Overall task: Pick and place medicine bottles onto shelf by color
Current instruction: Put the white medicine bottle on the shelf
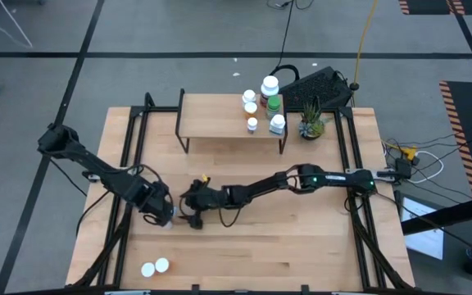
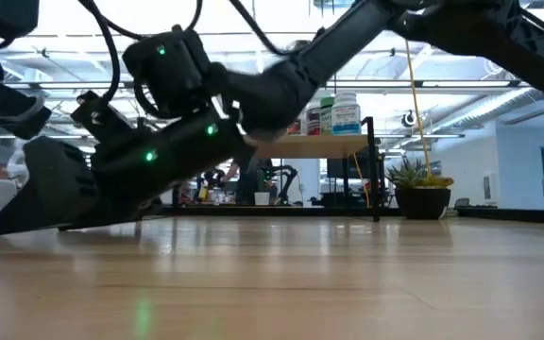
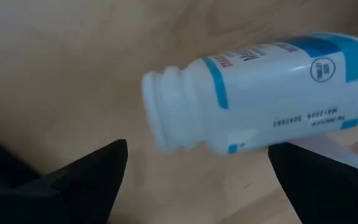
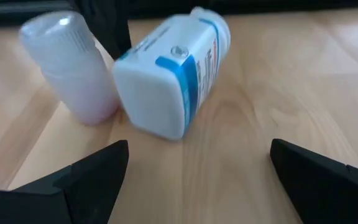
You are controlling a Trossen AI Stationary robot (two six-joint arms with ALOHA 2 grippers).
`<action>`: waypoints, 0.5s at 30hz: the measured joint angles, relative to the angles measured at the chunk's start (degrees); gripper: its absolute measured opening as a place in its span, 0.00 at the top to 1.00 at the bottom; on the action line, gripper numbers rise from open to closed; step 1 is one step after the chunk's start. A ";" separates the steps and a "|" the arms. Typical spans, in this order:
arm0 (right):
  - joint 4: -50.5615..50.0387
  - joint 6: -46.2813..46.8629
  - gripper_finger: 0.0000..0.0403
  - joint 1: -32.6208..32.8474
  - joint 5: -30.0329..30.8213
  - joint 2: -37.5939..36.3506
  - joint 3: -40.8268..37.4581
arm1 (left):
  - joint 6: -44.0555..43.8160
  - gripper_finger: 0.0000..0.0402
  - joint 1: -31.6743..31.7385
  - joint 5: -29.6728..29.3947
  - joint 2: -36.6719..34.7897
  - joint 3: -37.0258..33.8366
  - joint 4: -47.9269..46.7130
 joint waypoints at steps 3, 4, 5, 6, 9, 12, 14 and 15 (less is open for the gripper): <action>-7.25 -0.54 0.03 0.02 -0.02 -2.11 -0.07 | -1.52 0.02 1.10 1.14 -0.01 -0.96 2.23; -9.83 -0.72 0.03 0.03 -0.02 -3.03 -0.10 | -1.56 0.02 1.70 1.33 -0.01 -0.96 2.23; -12.37 -1.14 0.04 0.03 0.00 -4.02 -0.14 | -1.58 0.02 2.34 1.35 -0.07 -0.96 2.23; -14.88 -1.49 0.04 -0.03 0.00 -4.99 -0.23 | -1.57 0.02 2.99 1.35 -0.09 -0.96 2.26; -20.90 -2.45 0.04 -0.58 0.02 -7.97 -0.37 | -0.42 0.02 4.79 0.61 -0.55 -0.96 3.00; -26.34 -2.59 0.05 -1.67 1.59 -11.76 -0.33 | 1.00 0.02 6.83 -1.97 -0.47 -0.96 6.08; -30.01 -2.81 0.08 -2.49 1.77 -14.29 -0.67 | 2.10 0.02 8.44 -2.88 -0.43 -0.96 8.80; -30.98 -2.76 0.09 -2.85 1.80 -15.55 -1.44 | 2.72 0.02 9.16 -3.48 -0.39 -0.96 10.31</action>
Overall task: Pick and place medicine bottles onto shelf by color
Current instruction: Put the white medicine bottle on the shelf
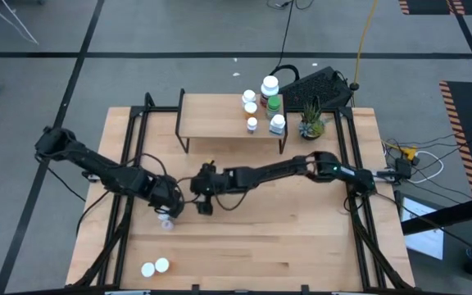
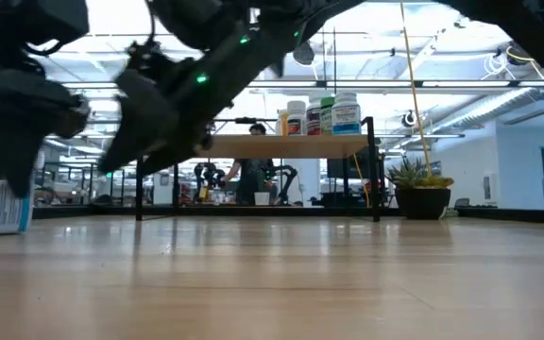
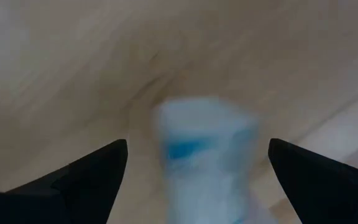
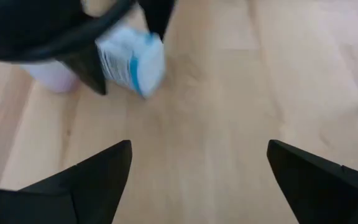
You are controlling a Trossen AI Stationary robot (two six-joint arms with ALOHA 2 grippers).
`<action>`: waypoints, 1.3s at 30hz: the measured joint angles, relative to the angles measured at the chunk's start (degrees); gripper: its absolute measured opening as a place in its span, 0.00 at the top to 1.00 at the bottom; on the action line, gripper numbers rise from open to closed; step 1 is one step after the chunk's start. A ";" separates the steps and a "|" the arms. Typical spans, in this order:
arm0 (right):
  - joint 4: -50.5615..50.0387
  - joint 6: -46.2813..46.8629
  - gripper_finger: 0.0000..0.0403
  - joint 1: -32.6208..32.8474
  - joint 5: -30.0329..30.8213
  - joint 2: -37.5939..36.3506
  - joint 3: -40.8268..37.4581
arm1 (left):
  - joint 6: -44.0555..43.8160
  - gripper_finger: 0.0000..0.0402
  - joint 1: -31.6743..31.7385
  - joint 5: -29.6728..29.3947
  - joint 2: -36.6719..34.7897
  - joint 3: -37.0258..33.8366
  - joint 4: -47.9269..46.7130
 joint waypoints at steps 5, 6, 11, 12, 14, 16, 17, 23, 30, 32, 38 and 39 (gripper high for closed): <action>-1.53 0.43 0.14 -1.37 0.26 -8.37 -8.90 | 2.48 0.02 3.39 -4.34 0.01 0.00 5.35; -1.29 0.50 0.15 -1.61 1.00 -10.45 -11.50 | 2.97 0.02 4.15 -4.41 0.00 0.00 6.13; 0.66 5.56 0.18 -2.75 2.73 -20.70 -28.79 | 2.59 0.02 7.67 -1.54 -0.04 0.85 5.53; 2.33 7.05 0.19 -2.75 2.79 -22.80 -32.48 | 1.80 0.02 8.14 -0.57 -0.05 1.24 5.00; 7.05 9.78 0.19 -2.37 2.66 -27.73 -39.86 | -0.14 0.02 8.78 0.85 -0.07 1.96 3.85; 12.99 12.85 0.20 -1.75 2.74 -31.88 -46.39 | -2.34 0.02 9.49 1.41 -0.07 2.55 3.60; 16.28 14.26 0.20 -1.42 2.73 -33.49 -49.56 | -3.62 0.02 9.82 1.46 -0.07 2.85 3.61; 31.17 22.35 0.20 -0.07 4.55 -39.09 -61.26 | -0.70 0.02 11.16 4.66 -0.09 4.93 2.40; 34.01 18.51 0.20 1.36 4.21 -39.64 -62.69 | 10.85 0.02 10.45 6.47 -0.08 8.52 -10.57; 34.68 15.60 0.20 1.56 4.17 -39.61 -62.69 | 14.23 0.02 9.14 6.66 -0.07 8.81 -13.91; 35.15 13.23 0.20 1.36 4.14 -39.59 -62.69 | 21.63 0.02 5.25 4.02 0.42 7.79 -13.00; 35.21 13.03 0.20 1.38 4.14 -39.59 -62.69 | 22.38 0.02 4.99 3.56 0.52 7.73 -11.94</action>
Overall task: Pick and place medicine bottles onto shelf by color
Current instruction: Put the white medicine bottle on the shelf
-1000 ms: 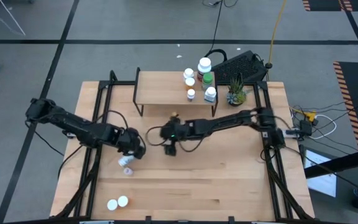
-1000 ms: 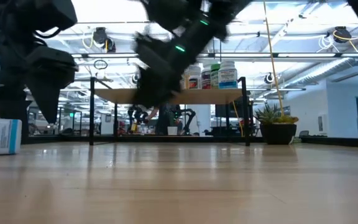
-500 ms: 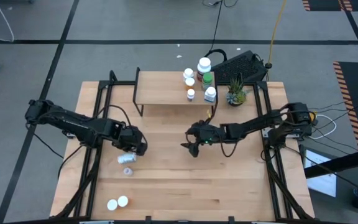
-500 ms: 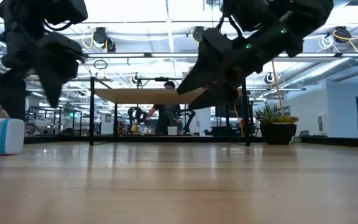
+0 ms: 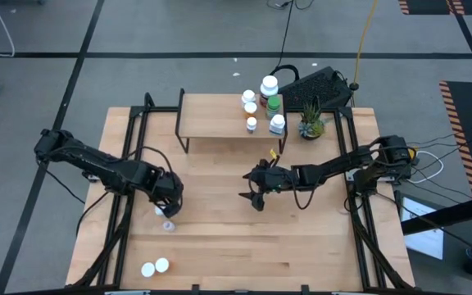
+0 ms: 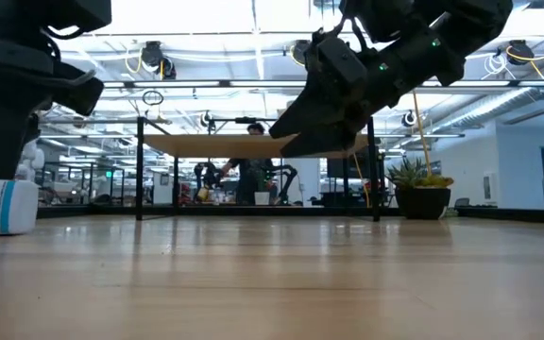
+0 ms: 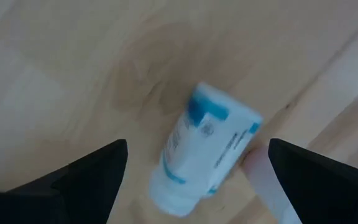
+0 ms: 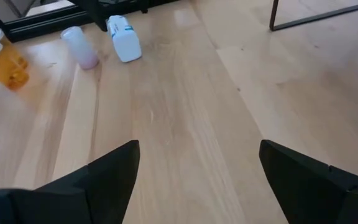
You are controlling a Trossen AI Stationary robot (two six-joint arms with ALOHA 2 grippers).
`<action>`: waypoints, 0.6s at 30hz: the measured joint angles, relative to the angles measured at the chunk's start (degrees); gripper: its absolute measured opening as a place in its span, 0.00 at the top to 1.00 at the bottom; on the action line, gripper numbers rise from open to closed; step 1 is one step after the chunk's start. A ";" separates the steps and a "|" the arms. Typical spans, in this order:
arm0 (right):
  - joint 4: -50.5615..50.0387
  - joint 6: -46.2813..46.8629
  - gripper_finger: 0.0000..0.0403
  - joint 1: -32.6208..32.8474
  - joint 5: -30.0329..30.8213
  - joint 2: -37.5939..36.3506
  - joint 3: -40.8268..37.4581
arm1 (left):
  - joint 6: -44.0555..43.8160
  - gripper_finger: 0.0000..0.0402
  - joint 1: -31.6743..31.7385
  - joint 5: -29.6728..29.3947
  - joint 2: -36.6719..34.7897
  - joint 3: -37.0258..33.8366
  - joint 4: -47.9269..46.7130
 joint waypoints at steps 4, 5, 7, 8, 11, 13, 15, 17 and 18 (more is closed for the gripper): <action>0.13 0.35 0.20 0.00 0.00 0.00 0.02 | 0.81 0.02 -0.49 -2.37 0.00 -0.10 1.02; 0.28 0.50 0.20 0.00 0.01 0.00 0.02 | 0.79 0.02 -0.49 -3.11 0.00 -0.10 0.94; 0.35 0.52 0.20 0.00 0.04 0.00 0.04 | 1.04 0.02 -0.48 -4.29 0.00 -0.11 0.87; 0.34 0.61 0.20 0.00 0.04 0.00 0.04 | 1.38 0.02 -0.47 -4.63 0.00 -0.24 1.05; 0.35 0.69 0.20 0.00 0.07 0.00 0.04 | 1.97 0.02 -0.50 -4.39 0.80 -1.44 3.38; 0.30 1.40 0.20 0.02 0.07 0.00 0.04 | 2.35 0.02 -0.98 -3.09 1.37 -2.56 4.75; 0.30 2.67 0.20 0.04 0.07 0.00 0.04 | 2.85 0.02 -1.65 -1.63 2.78 -3.29 5.02; 0.67 3.93 0.20 0.13 0.08 0.02 0.04 | 3.70 0.02 -2.31 -1.18 3.77 -3.47 4.92; 0.95 4.33 0.20 0.13 0.09 0.02 0.05 | 4.14 0.02 -2.49 -1.09 4.10 -3.47 4.67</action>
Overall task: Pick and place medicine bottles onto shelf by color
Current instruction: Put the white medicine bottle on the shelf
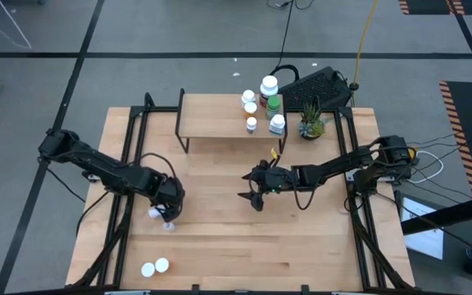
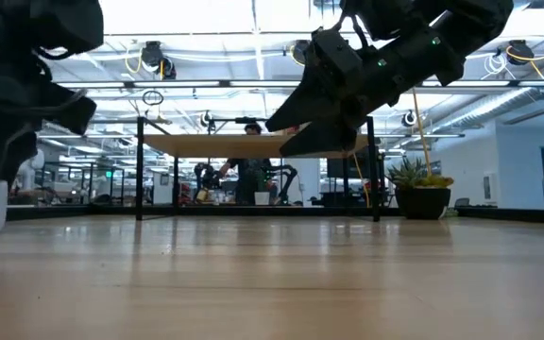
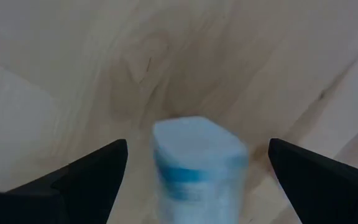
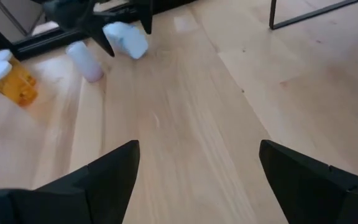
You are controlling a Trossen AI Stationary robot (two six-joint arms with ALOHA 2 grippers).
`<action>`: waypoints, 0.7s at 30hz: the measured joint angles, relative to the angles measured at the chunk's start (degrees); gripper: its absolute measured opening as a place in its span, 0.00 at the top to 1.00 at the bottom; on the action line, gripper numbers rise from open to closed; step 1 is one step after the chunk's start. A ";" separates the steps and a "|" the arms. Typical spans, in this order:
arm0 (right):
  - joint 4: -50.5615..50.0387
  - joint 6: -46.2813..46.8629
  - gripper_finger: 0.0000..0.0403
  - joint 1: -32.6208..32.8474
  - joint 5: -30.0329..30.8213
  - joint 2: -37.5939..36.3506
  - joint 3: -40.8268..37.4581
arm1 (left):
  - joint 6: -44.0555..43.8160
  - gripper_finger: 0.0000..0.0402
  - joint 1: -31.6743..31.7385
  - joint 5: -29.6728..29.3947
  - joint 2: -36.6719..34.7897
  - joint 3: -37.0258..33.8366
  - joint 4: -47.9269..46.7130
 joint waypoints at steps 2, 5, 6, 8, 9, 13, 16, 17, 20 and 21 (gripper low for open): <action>0.27 0.45 0.20 0.00 0.00 0.01 0.01 | 0.38 0.02 -0.30 0.02 0.80 0.00 -0.14; 0.79 0.45 0.20 0.00 0.16 0.02 0.01 | 1.15 0.02 -0.30 0.04 1.24 0.00 -1.16; 1.00 0.45 0.20 0.00 0.20 0.02 0.01 | 1.39 0.03 -0.30 0.00 1.47 0.02 -1.92; 1.56 0.45 0.20 0.00 0.26 0.02 0.01 | 1.75 0.07 -0.30 -0.18 1.44 0.01 -4.28; 1.67 0.45 0.20 0.00 0.26 0.02 0.01 | 1.56 0.10 -0.30 -0.36 1.45 0.01 -5.10; 1.84 0.46 0.21 0.00 0.28 0.02 0.01 | 1.35 0.26 -0.30 -0.83 1.52 0.02 -7.30; 2.79 1.11 0.22 0.00 1.00 0.02 0.01 | 1.43 0.40 0.25 -0.88 1.54 0.02 -6.81; 3.07 1.89 0.22 0.00 1.52 0.02 0.01 | 1.39 0.44 0.65 -0.88 1.53 0.02 -6.79; 5.34 7.90 0.22 -0.24 -0.08 0.02 0.01 | 1.86 0.57 1.68 -0.50 0.86 0.50 -5.46; 6.61 10.68 0.22 -0.55 -2.19 0.02 0.01 | 2.53 0.60 2.00 -0.46 0.74 1.23 -4.91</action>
